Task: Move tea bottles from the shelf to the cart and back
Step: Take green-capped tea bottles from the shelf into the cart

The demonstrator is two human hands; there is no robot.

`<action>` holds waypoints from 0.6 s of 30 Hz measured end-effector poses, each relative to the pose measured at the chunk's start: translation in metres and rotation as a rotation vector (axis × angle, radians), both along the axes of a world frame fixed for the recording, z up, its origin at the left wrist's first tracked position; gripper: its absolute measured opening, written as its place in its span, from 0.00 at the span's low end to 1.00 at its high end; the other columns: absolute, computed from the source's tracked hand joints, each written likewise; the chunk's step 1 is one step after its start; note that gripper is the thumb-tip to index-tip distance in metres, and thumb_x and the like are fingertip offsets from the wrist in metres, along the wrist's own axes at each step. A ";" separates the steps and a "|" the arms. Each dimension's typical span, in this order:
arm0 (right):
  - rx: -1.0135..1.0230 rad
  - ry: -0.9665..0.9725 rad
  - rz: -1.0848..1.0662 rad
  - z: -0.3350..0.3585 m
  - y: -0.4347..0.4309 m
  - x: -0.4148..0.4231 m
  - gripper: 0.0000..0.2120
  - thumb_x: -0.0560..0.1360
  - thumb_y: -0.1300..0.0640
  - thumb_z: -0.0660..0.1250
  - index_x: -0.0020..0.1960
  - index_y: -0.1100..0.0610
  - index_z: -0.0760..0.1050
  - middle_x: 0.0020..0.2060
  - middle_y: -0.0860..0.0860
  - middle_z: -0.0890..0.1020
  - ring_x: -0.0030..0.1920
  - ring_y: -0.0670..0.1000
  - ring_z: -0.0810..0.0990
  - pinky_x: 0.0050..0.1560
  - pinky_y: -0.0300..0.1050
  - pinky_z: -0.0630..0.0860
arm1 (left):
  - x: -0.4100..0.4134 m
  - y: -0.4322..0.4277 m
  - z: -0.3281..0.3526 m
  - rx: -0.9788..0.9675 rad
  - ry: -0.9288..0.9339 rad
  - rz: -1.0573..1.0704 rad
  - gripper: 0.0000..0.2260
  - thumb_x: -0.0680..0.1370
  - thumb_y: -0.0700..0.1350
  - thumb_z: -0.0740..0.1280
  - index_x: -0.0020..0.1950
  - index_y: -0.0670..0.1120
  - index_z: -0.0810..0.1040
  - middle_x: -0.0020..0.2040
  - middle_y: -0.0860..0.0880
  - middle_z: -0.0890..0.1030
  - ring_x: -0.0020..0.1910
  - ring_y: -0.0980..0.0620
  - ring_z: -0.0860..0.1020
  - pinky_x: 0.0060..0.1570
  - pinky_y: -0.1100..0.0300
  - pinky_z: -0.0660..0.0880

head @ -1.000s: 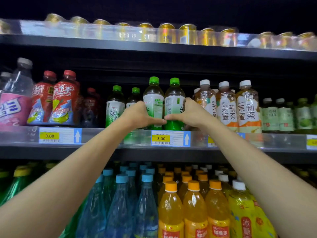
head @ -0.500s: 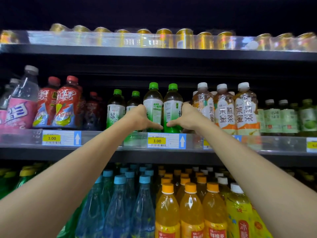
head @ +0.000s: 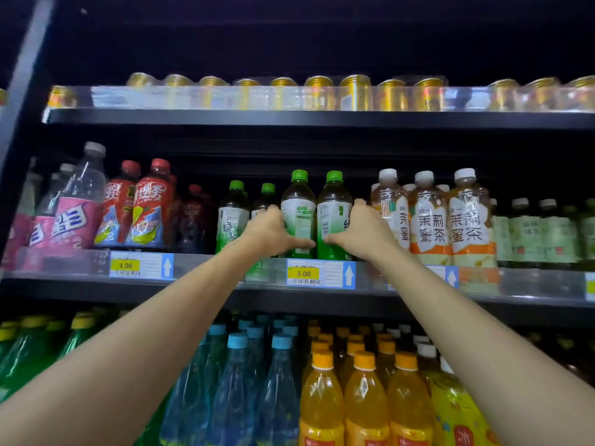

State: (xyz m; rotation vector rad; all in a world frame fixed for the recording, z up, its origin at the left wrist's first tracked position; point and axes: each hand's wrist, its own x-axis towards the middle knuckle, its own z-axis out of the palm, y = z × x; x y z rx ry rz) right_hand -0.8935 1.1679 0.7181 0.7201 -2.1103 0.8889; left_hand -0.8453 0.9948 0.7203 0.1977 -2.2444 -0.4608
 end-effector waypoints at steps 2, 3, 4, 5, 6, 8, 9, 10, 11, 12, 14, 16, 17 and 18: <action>-0.007 0.105 -0.051 0.000 0.002 0.009 0.35 0.71 0.53 0.77 0.70 0.61 0.63 0.66 0.57 0.70 0.64 0.59 0.73 0.55 0.51 0.73 | 0.011 0.002 -0.002 -0.084 0.089 0.066 0.43 0.65 0.65 0.78 0.70 0.42 0.68 0.64 0.44 0.74 0.61 0.44 0.75 0.60 0.46 0.76; 0.004 0.165 -0.088 0.001 0.002 0.015 0.34 0.71 0.54 0.76 0.71 0.60 0.63 0.66 0.57 0.68 0.65 0.59 0.72 0.54 0.50 0.72 | 0.018 0.001 -0.002 -0.128 0.116 0.089 0.43 0.67 0.64 0.76 0.73 0.43 0.65 0.66 0.43 0.71 0.63 0.43 0.74 0.61 0.47 0.75; 0.026 0.230 -0.132 0.002 0.000 0.021 0.33 0.72 0.55 0.76 0.70 0.60 0.63 0.66 0.56 0.67 0.65 0.59 0.71 0.52 0.49 0.70 | 0.027 -0.001 -0.003 -0.181 0.135 0.120 0.41 0.70 0.63 0.75 0.74 0.44 0.64 0.67 0.43 0.70 0.64 0.42 0.74 0.59 0.48 0.75; 0.055 0.295 -0.175 0.003 -0.002 0.027 0.31 0.72 0.55 0.75 0.69 0.59 0.64 0.65 0.56 0.67 0.64 0.59 0.70 0.50 0.48 0.68 | 0.036 -0.004 -0.003 -0.239 0.152 0.160 0.39 0.72 0.63 0.73 0.74 0.45 0.64 0.67 0.44 0.70 0.63 0.42 0.74 0.56 0.49 0.74; 0.089 0.352 -0.210 0.004 -0.006 0.033 0.30 0.71 0.54 0.74 0.68 0.58 0.65 0.65 0.56 0.67 0.64 0.58 0.69 0.50 0.47 0.68 | 0.045 -0.008 -0.003 -0.299 0.171 0.202 0.37 0.73 0.62 0.72 0.74 0.46 0.64 0.67 0.44 0.70 0.63 0.42 0.74 0.54 0.48 0.73; 0.155 0.422 -0.236 0.005 -0.019 0.046 0.34 0.70 0.51 0.74 0.71 0.57 0.64 0.66 0.56 0.67 0.66 0.57 0.67 0.58 0.50 0.70 | 0.065 -0.020 -0.004 -0.423 0.193 0.281 0.34 0.74 0.62 0.70 0.74 0.46 0.65 0.67 0.45 0.70 0.63 0.42 0.74 0.53 0.47 0.73; 0.187 0.430 -0.232 0.004 -0.028 0.055 0.36 0.70 0.50 0.73 0.73 0.56 0.63 0.67 0.56 0.67 0.67 0.57 0.66 0.64 0.52 0.68 | 0.075 -0.027 -0.006 -0.480 0.188 0.318 0.33 0.75 0.62 0.70 0.73 0.47 0.66 0.66 0.45 0.70 0.63 0.42 0.73 0.53 0.47 0.73; 0.215 0.428 -0.221 0.004 -0.038 0.064 0.38 0.70 0.48 0.73 0.74 0.56 0.61 0.69 0.56 0.66 0.69 0.57 0.65 0.68 0.53 0.66 | 0.086 -0.034 -0.007 -0.530 0.174 0.351 0.33 0.75 0.62 0.69 0.73 0.47 0.66 0.66 0.45 0.70 0.64 0.42 0.73 0.54 0.47 0.73; 0.240 0.420 -0.205 0.002 -0.049 0.074 0.39 0.70 0.47 0.73 0.75 0.55 0.60 0.70 0.56 0.65 0.70 0.58 0.64 0.71 0.54 0.63 | 0.097 -0.042 -0.008 -0.572 0.158 0.380 0.32 0.75 0.62 0.69 0.74 0.47 0.66 0.66 0.45 0.70 0.64 0.42 0.73 0.55 0.46 0.73; 0.262 0.410 -0.185 0.000 -0.060 0.084 0.40 0.70 0.46 0.72 0.76 0.55 0.59 0.71 0.56 0.64 0.72 0.58 0.63 0.72 0.55 0.62 | 0.109 -0.051 -0.009 -0.603 0.142 0.408 0.32 0.75 0.62 0.68 0.74 0.48 0.66 0.66 0.45 0.71 0.63 0.42 0.73 0.55 0.46 0.73; 0.297 0.399 -0.143 -0.005 -0.082 0.105 0.40 0.71 0.45 0.72 0.77 0.54 0.58 0.72 0.56 0.64 0.73 0.58 0.62 0.73 0.55 0.61 | 0.133 -0.069 -0.012 -0.646 0.115 0.460 0.32 0.75 0.62 0.68 0.73 0.48 0.67 0.65 0.45 0.72 0.63 0.42 0.73 0.55 0.46 0.73; 0.320 0.399 -0.104 -0.010 -0.103 0.125 0.40 0.71 0.45 0.72 0.77 0.54 0.59 0.72 0.56 0.64 0.72 0.58 0.62 0.73 0.55 0.61 | 0.159 -0.087 -0.015 -0.659 0.100 0.503 0.31 0.74 0.62 0.68 0.72 0.48 0.68 0.64 0.45 0.72 0.62 0.41 0.73 0.55 0.47 0.73; 0.325 0.399 -0.085 -0.012 -0.113 0.135 0.40 0.70 0.45 0.72 0.77 0.54 0.59 0.72 0.56 0.65 0.72 0.58 0.63 0.72 0.55 0.62 | 0.172 -0.095 -0.017 -0.661 0.092 0.524 0.31 0.74 0.62 0.69 0.71 0.48 0.69 0.64 0.45 0.72 0.62 0.41 0.73 0.55 0.47 0.73; 0.330 0.398 -0.068 -0.015 -0.124 0.144 0.40 0.70 0.44 0.72 0.77 0.54 0.59 0.72 0.56 0.65 0.72 0.58 0.63 0.72 0.55 0.62 | 0.185 -0.104 -0.019 -0.662 0.078 0.546 0.30 0.74 0.62 0.69 0.70 0.47 0.69 0.64 0.45 0.72 0.62 0.41 0.73 0.55 0.46 0.72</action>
